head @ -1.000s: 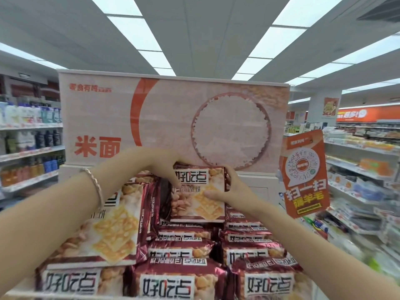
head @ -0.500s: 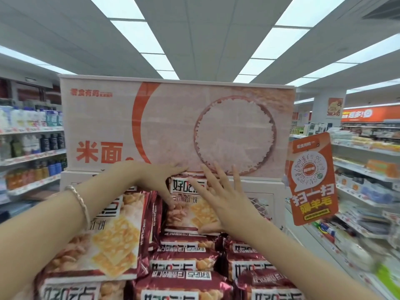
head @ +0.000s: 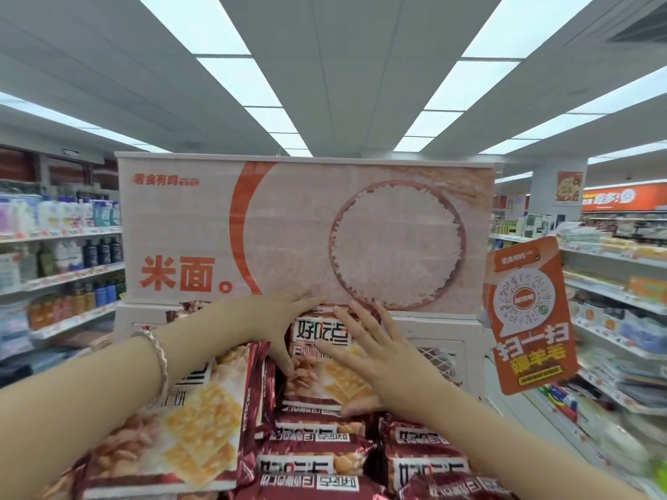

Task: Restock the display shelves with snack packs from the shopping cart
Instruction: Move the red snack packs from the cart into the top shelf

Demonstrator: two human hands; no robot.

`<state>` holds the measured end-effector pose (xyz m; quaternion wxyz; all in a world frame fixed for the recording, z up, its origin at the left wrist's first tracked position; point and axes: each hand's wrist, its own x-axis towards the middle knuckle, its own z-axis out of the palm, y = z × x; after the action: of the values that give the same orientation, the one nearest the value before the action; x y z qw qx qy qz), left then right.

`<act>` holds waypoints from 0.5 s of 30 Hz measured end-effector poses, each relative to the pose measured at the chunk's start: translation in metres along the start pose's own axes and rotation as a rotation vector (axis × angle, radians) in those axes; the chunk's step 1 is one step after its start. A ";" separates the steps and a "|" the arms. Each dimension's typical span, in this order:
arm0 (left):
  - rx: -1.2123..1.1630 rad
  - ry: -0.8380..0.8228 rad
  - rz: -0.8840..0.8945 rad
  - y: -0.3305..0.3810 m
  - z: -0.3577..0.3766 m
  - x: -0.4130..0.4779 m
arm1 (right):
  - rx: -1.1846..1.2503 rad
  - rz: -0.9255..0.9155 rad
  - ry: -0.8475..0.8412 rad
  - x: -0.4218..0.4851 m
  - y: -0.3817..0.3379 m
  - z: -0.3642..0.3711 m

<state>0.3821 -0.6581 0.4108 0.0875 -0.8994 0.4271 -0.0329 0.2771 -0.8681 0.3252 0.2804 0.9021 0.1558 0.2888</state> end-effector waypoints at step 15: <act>-0.618 0.495 -0.330 -0.015 0.025 -0.211 | 0.753 0.385 0.059 -0.018 -0.060 -0.052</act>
<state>0.2629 -0.4825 0.3920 -0.2979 -0.9044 0.2755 -0.1319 0.2246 -0.8068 0.3167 -0.1325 0.9455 0.0870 0.2846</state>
